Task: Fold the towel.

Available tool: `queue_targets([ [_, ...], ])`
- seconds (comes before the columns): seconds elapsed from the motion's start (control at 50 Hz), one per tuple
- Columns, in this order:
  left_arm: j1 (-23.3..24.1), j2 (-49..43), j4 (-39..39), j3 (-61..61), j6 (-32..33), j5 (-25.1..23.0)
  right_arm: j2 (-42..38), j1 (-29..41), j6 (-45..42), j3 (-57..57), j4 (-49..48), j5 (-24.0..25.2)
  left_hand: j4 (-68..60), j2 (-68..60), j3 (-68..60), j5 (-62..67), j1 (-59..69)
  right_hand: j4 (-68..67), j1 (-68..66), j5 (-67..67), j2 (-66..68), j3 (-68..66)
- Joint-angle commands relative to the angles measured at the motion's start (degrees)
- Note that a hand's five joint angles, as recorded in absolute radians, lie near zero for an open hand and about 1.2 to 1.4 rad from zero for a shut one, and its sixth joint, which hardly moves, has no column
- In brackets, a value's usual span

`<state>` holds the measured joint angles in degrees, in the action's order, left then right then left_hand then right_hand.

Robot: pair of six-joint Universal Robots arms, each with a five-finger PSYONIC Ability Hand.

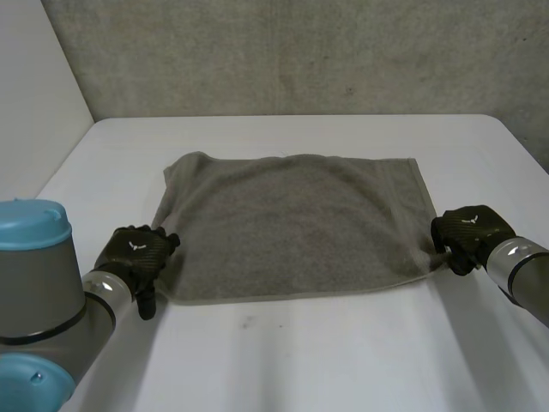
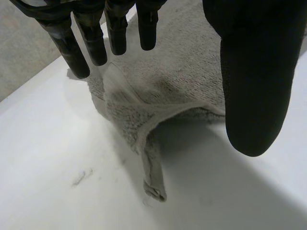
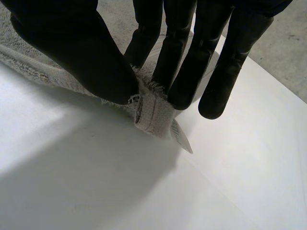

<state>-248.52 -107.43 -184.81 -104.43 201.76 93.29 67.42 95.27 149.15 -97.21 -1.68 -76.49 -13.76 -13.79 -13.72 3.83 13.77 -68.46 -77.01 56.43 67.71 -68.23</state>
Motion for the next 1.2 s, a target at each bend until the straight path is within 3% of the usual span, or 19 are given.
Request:
queue_targets([
  [0.02, -0.39, -0.41, -6.51, -2.01, -0.05, 0.05, -0.45, 0.00, 0.00, -0.17, 0.01, -0.06, -6.02, -5.99, -6.06, 5.95, 6.01, -11.54, -2.99, 13.57, 12.29, -11.77],
  [0.42, -5.57, -3.58, -16.81, -3.59, 0.04, -0.22, -1.24, 0.09, -0.70, -0.70, -0.95, -0.15, -31.27, -31.25, -31.31, 31.20, 31.26, -11.54, -2.99, 13.57, 12.29, -11.77],
  [0.48, -5.75, -3.58, -16.90, -4.12, 0.13, -1.27, -1.24, 0.18, -0.70, -0.53, -0.87, -0.15, -39.18, -39.15, -39.22, 39.11, 39.17, -11.54, -2.99, 13.57, 12.29, -11.77],
  [0.52, -5.84, -3.58, -17.07, -4.91, 0.74, -2.59, -1.33, 0.18, -0.79, -0.35, -0.87, -0.15, -57.75, -57.73, -57.79, 57.68, 57.74, -11.54, -2.99, 13.57, 12.29, -11.77],
  [0.54, -5.84, -3.58, -17.08, -4.91, 0.74, -2.59, -1.33, 0.18, -0.79, -0.35, -0.87, -0.15, -57.85, -57.82, -57.89, 57.78, 57.84, -11.54, -2.99, 13.57, 12.29, -11.77],
  [0.56, -6.10, -3.58, -17.34, -5.26, 1.27, -2.85, -1.41, 0.18, -0.79, -0.26, -0.87, -0.15, -66.16, -66.13, -66.19, 66.08, 66.14, -11.54, -2.99, 13.57, 12.29, -11.77],
  [0.82, -7.86, -1.91, -18.13, -6.93, 4.79, -3.29, -1.33, 0.71, -0.70, 0.00, -0.69, -0.06, -66.24, -66.21, -66.28, 66.17, 66.23, -11.54, -2.99, 13.57, 12.29, -11.77],
  [0.86, -7.95, -1.82, -18.04, -7.11, 4.79, -3.29, -1.33, 0.71, -0.70, -0.17, -0.69, -0.15, -59.20, -59.17, -59.23, 59.13, 59.18, -11.54, -2.99, 13.57, 12.29, -11.77],
  [0.88, -7.86, -1.82, -17.87, -7.37, 4.87, -3.29, -1.33, 0.79, -0.79, -0.26, -0.60, -0.15, -45.37, -45.35, -45.41, 45.30, 45.36, -11.54, -2.99, 13.57, 12.29, -11.77],
  [0.9, -7.86, -1.82, -17.78, -7.72, 4.88, -3.29, -1.41, 0.79, -0.79, -0.26, -0.69, -0.15, -39.24, -39.21, -39.28, 39.17, 39.23, -11.54, -2.99, 13.57, 12.29, -11.77],
  [1.2, -8.03, -1.73, -18.13, -8.95, 4.79, -3.12, -1.50, 0.79, -0.79, -0.44, -0.69, -0.24, -36.99, -36.97, -37.03, 36.92, 36.98, -11.54, -2.99, 13.57, 12.29, -11.77],
])
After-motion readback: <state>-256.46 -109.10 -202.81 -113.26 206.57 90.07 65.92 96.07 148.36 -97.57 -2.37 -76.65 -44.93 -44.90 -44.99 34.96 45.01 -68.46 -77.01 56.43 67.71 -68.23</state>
